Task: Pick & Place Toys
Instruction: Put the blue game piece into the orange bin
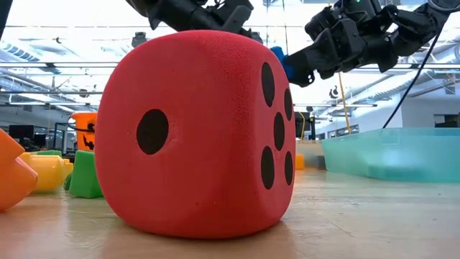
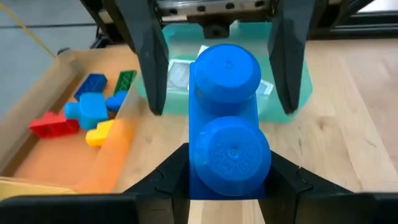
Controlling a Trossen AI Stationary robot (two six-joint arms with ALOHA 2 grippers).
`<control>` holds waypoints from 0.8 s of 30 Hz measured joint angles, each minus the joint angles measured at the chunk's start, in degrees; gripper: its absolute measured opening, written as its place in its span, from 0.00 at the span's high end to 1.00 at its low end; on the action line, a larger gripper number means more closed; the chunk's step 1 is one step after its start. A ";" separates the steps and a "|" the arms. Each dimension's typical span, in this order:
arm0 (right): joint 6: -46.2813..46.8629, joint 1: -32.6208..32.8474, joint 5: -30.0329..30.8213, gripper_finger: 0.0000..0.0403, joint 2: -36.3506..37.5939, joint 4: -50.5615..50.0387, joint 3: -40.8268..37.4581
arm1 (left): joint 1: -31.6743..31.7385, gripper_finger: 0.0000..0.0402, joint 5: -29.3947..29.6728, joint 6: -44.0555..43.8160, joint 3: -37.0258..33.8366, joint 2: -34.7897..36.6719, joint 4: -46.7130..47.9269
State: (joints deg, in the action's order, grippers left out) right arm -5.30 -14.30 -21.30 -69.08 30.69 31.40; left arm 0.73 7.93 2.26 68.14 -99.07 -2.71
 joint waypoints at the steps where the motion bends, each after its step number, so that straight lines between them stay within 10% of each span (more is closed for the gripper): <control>1: 0.02 0.13 0.00 0.22 -0.09 0.23 0.00 | 0.00 0.65 0.01 -0.02 0.00 0.01 -0.43; 24: -0.29 0.91 0.24 0.77 -5.29 6.21 -0.02 | -0.01 0.64 -0.44 -3.02 0.00 0.16 0.21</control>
State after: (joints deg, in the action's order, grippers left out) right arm -5.59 -13.39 -21.06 -74.37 36.90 31.38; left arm 0.73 7.49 -0.76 68.14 -98.91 -2.50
